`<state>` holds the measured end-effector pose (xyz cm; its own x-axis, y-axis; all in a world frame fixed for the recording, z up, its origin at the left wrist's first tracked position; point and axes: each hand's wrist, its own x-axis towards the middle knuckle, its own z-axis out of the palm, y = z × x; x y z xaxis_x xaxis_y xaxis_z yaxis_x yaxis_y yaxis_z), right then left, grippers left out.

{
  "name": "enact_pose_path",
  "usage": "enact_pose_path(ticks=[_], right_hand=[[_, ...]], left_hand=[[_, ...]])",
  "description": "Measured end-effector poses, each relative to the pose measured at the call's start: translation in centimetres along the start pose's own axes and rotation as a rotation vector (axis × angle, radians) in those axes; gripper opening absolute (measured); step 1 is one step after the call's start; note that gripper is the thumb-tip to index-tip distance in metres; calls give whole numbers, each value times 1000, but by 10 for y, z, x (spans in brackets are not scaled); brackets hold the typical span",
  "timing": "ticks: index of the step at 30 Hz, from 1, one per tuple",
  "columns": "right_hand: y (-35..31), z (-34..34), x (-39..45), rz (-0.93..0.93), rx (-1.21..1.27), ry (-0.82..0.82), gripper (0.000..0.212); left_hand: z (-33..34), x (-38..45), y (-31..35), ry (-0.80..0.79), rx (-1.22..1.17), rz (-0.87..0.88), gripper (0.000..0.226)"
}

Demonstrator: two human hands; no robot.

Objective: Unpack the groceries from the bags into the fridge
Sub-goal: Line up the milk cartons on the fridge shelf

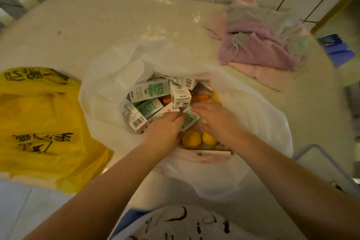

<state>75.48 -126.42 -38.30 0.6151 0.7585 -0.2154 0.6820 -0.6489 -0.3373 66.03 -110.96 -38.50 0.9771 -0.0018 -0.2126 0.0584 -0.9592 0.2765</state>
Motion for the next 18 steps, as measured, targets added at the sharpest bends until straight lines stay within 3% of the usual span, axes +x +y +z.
enact_pose_path(ticks=[4,18], right_hand=[[10,16,11,-149,-127,-16,55],[14,21,26,-214,-286,-38,52]], left_hand=[[12,2,7,12,35,-47,50],[26,2,1,-9,-12,-165,48]])
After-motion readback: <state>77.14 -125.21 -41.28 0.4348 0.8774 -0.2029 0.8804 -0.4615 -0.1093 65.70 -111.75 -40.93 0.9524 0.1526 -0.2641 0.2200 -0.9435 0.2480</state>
